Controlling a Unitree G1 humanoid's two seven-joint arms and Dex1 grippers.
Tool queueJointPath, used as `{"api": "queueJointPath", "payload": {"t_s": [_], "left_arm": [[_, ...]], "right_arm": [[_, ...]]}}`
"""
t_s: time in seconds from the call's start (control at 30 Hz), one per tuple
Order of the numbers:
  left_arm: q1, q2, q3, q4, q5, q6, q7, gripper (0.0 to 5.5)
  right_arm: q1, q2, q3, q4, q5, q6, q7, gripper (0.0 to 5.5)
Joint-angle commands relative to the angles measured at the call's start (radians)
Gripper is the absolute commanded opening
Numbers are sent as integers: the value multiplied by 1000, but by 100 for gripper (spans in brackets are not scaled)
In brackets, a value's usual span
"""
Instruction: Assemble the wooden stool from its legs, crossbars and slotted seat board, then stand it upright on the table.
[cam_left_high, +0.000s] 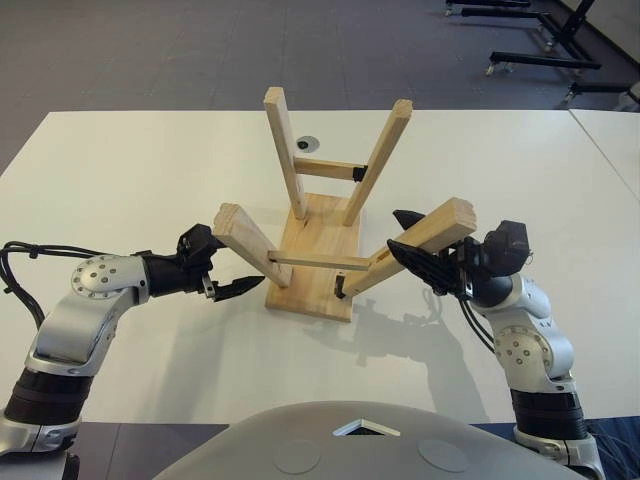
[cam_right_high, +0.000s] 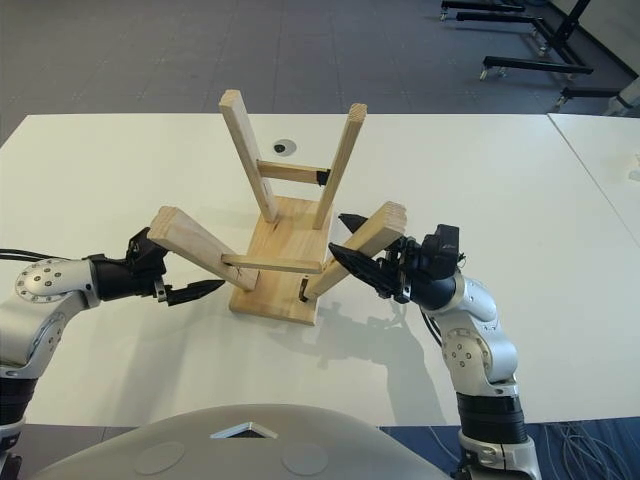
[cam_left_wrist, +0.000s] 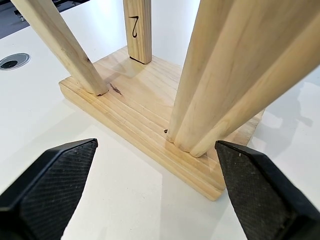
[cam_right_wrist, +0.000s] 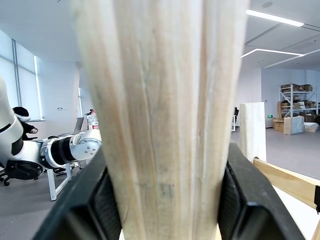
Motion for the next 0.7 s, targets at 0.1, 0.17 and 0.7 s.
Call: {"api": "queueJointPath", "payload": {"t_s": [0.1,0.17,0.7], "left_arm": [[-1,7,-11,-16,7,0,-3,432],[1,9,-9,-17,6,1,-3,432],[0,6,-13,-9,11,-6,-4,432]], "right_arm": [[-2,2,21,40,-38,5,-6,205],[2,2,25,35,-38,5,-6,205],[-26,-17,66,58,-136,-93,32,205]]}}
